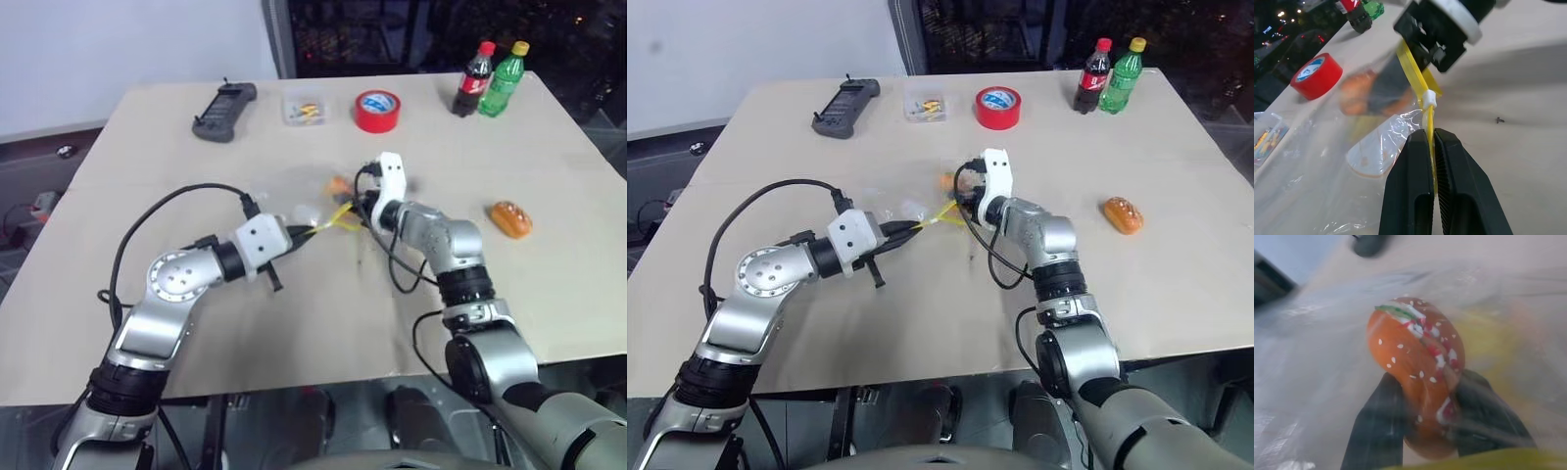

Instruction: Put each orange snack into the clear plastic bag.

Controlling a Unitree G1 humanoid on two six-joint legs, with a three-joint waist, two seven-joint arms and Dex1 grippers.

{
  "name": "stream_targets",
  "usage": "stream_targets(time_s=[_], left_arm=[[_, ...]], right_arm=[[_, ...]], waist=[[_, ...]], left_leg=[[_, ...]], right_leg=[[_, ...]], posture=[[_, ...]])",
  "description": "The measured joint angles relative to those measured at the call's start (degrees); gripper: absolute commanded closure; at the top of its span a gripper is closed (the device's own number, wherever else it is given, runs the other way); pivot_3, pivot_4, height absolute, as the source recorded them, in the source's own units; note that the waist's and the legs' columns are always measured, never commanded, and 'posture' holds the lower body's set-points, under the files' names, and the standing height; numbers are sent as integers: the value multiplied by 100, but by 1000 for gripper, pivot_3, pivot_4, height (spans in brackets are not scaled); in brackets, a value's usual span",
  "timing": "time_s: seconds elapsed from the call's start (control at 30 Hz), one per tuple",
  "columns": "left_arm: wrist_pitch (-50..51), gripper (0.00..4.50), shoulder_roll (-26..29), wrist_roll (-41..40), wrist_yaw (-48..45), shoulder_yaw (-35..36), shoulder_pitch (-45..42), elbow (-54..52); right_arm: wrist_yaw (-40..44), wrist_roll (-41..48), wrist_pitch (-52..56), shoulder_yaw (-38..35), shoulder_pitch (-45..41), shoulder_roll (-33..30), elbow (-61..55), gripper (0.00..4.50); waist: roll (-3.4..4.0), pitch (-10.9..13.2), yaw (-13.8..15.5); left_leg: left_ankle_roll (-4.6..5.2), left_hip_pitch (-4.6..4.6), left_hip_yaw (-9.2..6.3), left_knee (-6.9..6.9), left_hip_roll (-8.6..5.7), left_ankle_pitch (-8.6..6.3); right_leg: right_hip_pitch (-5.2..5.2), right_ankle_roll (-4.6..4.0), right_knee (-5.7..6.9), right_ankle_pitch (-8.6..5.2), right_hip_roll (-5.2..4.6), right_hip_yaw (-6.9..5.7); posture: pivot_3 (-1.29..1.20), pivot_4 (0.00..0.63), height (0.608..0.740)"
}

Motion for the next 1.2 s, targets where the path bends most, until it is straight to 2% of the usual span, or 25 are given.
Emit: stream_targets(time_s=[0.03, 0.07, 0.1, 0.23, 0.37, 0.53, 0.57, 0.6, 0.63, 0.73, 0.8, 0.9, 1.1, 1.2], left_arm=[[2, 4500, -1, 4, 23, 2, 4, 0], [16, 4500, -5, 10, 63, 13, 12, 0], [26, 4500, -8, 13, 102, 18, 16, 0], [213, 4500, -81, 16, 330, 62, -8, 16], [577, 4500, -234, 16, 665, 127, -131, 96], [808, 4500, -333, 69, 962, 222, -403, 474], [808, 4500, -342, 87, 1007, 223, -462, 531], [808, 4500, -347, 110, 1042, 240, -523, 589], [808, 4500, -346, 113, 1050, 266, -524, 596], [799, 4500, -366, 115, 1057, 291, -658, 739], [776, 4500, -375, 117, 1055, 286, -703, 817], [736, 4500, -393, 125, 1052, 282, -714, 928], [638, 4500, -449, 136, 1004, 252, -781, 963], [636, 4500, -451, 141, 988, 244, -828, 995]], right_arm=[[-12, -336, -380, 317, 18, -105, 129, 3166], [-4, -704, -833, 699, 20, -238, 288, 2578], [-11, -906, -1091, 852, 19, -272, 355, 2235], [-140, -1274, -1645, 975, 16, -290, 498, 514], [239, -1073, -1434, 929, 219, -400, -376, 514], [1031, -339, -609, 793, 1141, -872, -2280, 514], [1152, -200, -469, 735, 1353, -1069, -2697, 514], [1330, -12, -333, 601, 1596, -1384, -3197, 6], [1386, 39, -300, 522, 1656, -1480, -3330, 3], [1477, 141, -225, -24, 2187, -2299, -4080, 3], [1229, -175, -252, -425, 2520, -2923, -4023, 3], [860, -628, -484, -853, 2791, -3528, -3269, 3], [608, -841, -1000, -1054, 2766, -3622, -1575, 3], [660, -630, -1138, -1149, 2564, -3537, -1119, 823]], waist=[[0, 0, -9], [0, 0, -17], [0, 0, -30], [0, 0, -101], [-1, 0, -130], [-1, -1, -86], [-1, -1, -72], [-1, -1, -31], [-2, -1, -17], [-2, -1, 51], [-2, -1, 95], [-3, -1, 127], [-2, -1, 67], [-2, -1, 36]], left_leg=[[0, 0, 1, 0, 0, 0], [0, 0, 2, 0, 1, 0], [0, 0, 2, -1, 2, 0], [0, 0, 2, 0, 4, 0], [0, -2, -1, 0, 5, 0], [0, -4, -3, 1, 3, 0], [0, -5, -4, 2, 3, 0], [1, -6, -3, 2, 2, 0], [1, -5, -2, 2, 2, 0], [1, -5, -5, 2, 3, -1], [1, -4, -2, 3, -1, -1], [1, 3, 8, 3, 2, -1], [1, 6, 18, 1, 7, 0], [2, 8, 18, 5, 7, -1]], right_leg=[[0, 0, 1, 0, 0, 1], [-1, 0, 2, 0, 1, 2], [-1, 0, 2, 0, 3, 3], [0, 0, 3, 0, 6, 4], [0, 0, 2, 0, 7, 3], [1, 0, 1, 0, 5, 1], [1, 0, 0, 0, 5, 0], [1, 0, -1, 0, 3, 0], [2, 1, -2, 0, 3, 0], [6, 1, -3, 0, 2, -5], [9, 1, -4, 0, -3, -4], [9, 1, -1, 0, -12, 4], [10, 1, 2, 0, -17, 14], [17, 3, 0, 2, -16, 15]], posture=[[0, 150, 740], [0, 150, 740], [0, 150, 740], [0, 150, 740], [0, 150, 740], [0, 150, 740], [0, 150, 740], [0, 150, 740], [0, 150, 740], [0, 150, 740], [0, 150, 740], [0, 150, 740], [0, 150, 740], [0, 150, 740]])
